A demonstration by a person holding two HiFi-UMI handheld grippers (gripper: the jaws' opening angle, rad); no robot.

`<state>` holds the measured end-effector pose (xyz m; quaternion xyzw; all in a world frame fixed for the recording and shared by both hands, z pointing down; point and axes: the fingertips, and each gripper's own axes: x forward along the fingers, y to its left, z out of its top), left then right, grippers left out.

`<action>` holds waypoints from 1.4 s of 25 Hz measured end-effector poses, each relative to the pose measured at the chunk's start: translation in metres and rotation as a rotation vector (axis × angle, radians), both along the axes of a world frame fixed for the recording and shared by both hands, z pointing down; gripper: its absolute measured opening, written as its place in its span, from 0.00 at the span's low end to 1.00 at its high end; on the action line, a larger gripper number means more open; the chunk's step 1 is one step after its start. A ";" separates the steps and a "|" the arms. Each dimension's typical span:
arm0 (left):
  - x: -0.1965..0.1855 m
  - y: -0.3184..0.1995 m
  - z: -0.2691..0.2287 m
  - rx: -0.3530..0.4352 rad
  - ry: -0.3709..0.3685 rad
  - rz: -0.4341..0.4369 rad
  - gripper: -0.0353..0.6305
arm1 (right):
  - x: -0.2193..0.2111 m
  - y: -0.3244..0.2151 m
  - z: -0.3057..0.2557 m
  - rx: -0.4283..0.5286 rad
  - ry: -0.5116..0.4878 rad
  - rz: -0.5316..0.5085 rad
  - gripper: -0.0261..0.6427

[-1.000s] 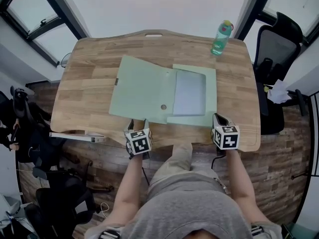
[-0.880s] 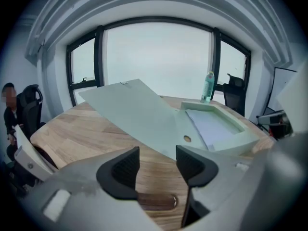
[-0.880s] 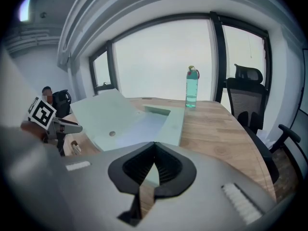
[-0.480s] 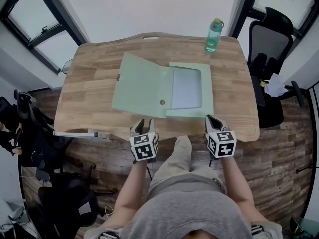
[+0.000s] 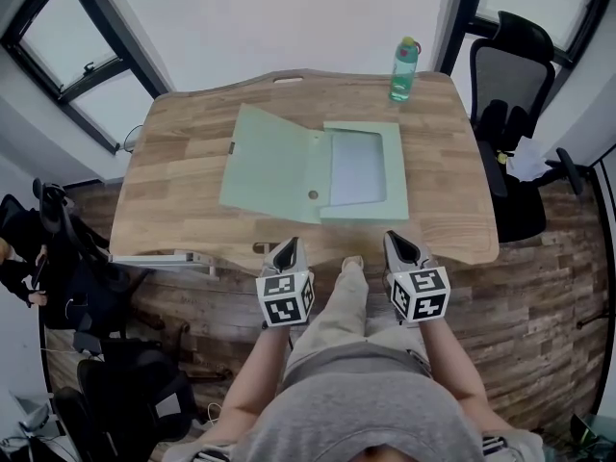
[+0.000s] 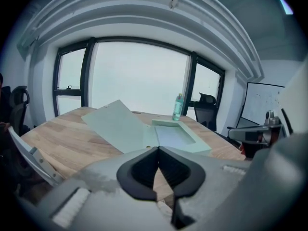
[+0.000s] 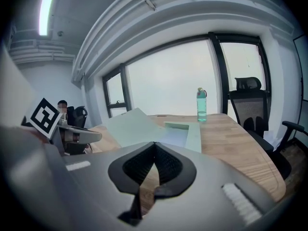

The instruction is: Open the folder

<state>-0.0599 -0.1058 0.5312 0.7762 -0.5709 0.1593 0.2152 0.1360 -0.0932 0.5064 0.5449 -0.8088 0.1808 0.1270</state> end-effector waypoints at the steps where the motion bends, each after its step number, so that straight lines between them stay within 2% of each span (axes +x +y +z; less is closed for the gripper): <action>1: 0.002 0.003 -0.003 0.006 0.005 0.007 0.06 | -0.002 0.003 -0.003 0.007 -0.002 0.000 0.04; 12: 0.023 0.027 -0.016 0.031 0.025 0.075 0.06 | -0.009 0.026 -0.017 0.049 -0.024 0.009 0.04; 35: 0.026 0.015 -0.017 0.033 0.036 0.090 0.06 | -0.003 0.016 -0.027 0.069 -0.014 0.025 0.04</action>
